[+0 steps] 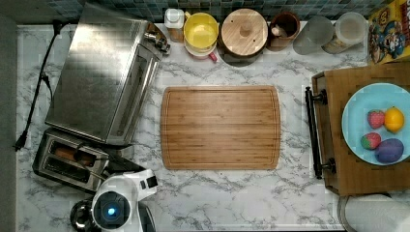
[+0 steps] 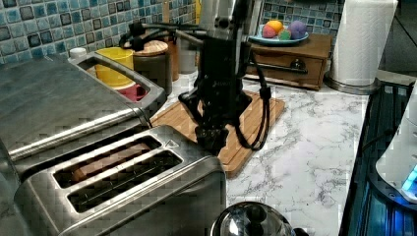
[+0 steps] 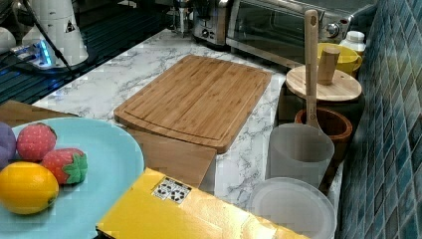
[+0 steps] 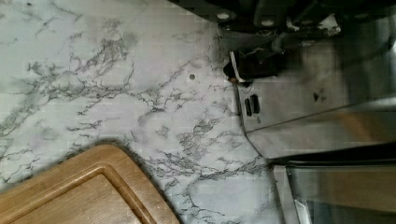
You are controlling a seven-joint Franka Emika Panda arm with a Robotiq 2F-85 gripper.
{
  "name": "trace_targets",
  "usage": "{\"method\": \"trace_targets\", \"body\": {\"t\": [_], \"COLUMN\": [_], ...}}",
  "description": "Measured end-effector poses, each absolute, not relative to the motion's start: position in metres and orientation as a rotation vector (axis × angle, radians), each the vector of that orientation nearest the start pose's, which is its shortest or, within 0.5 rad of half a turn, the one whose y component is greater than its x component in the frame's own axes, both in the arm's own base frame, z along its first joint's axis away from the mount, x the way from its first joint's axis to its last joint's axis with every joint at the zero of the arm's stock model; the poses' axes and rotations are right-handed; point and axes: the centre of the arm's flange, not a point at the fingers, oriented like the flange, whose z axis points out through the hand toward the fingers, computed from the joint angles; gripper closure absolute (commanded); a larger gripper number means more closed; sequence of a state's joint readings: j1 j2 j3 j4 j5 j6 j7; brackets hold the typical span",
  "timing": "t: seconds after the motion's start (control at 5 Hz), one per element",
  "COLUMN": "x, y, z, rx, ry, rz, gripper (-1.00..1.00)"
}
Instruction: Turn on the toaster.
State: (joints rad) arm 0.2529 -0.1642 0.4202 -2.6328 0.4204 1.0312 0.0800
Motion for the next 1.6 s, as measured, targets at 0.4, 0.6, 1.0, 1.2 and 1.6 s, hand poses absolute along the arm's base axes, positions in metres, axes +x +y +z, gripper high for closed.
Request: {"method": "trace_targets", "body": {"t": [0.4,0.6,1.0,1.2,1.6], "x": [0.347,0.340,0.340,0.340,0.339], "y": [0.241,0.233,0.233,0.232,0.233], "z": [0.295,0.294,0.295,0.295,0.295], "rx": [-2.741,-2.756,-2.755,-2.756,-2.757], "ry": [0.732,0.617,0.618,0.618,0.614], "rz": [0.060,0.036,0.032,0.020,0.019], "gripper": [1.00,1.00,1.00,1.00,1.00]}}
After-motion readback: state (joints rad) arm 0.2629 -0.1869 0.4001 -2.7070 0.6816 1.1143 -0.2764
